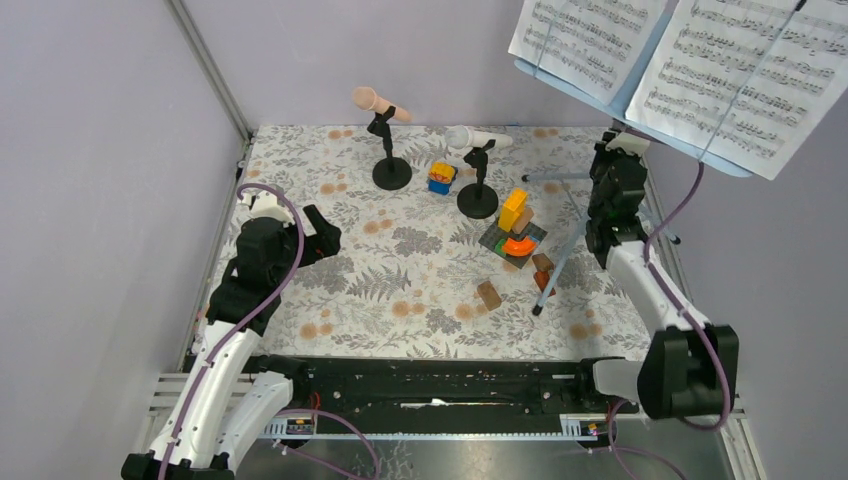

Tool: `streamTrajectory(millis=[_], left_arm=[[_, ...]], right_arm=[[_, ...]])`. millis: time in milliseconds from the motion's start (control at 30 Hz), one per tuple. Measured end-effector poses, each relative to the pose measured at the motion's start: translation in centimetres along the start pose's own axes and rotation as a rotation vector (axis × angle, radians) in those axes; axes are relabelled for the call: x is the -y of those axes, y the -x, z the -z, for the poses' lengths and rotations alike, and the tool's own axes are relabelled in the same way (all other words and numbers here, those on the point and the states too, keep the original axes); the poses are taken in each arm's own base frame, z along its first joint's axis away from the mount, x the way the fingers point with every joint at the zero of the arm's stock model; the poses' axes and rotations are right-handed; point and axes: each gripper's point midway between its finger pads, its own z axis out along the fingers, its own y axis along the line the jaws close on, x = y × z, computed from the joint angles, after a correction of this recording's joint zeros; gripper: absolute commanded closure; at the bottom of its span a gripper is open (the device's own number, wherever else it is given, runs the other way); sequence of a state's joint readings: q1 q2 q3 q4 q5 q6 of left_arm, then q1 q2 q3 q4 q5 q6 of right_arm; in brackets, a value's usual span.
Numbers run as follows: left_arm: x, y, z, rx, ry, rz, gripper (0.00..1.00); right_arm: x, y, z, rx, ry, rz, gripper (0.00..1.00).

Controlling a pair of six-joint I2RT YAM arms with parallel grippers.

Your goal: Pack up the instrument practice props

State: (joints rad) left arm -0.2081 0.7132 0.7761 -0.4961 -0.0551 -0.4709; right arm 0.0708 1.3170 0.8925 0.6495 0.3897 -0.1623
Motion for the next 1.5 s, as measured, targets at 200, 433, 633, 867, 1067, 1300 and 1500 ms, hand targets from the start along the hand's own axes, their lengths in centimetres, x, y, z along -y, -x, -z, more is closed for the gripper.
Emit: streamTrajectory(millis=[200,433,633,867,1067,1300,1500], left_arm=[[0.0,0.1,0.0,0.002,-0.003,0.003,0.01],[0.0,0.1,-0.1,0.000,-0.007,0.005,0.01],[0.1,0.1,-0.1,-0.002,-0.012,0.006,0.01],[0.1,0.1,-0.1,-0.001,-0.013,0.007,0.01],[0.2,0.4,-0.1,0.008,-0.022,0.007,0.01],[0.3,0.4,0.0,0.012,-0.026,0.006,0.01],[0.4,0.6,0.2,0.022,-0.032,0.007,0.01]], right_arm=[[3.0,1.0,4.6,-0.042,-0.049,0.023,1.00],[4.4,1.9,7.3,-0.071,-0.059,0.035,1.00],[5.0,2.8,8.9,-0.076,-0.046,0.036,1.00],[5.5,7.2,10.6,-0.015,-0.011,0.011,1.00],[5.7,14.9,12.4,0.090,0.047,-0.050,1.00],[5.0,22.6,15.5,0.215,0.181,-0.162,1.00],[1.4,24.4,17.5,0.209,0.400,-0.293,1.00]])
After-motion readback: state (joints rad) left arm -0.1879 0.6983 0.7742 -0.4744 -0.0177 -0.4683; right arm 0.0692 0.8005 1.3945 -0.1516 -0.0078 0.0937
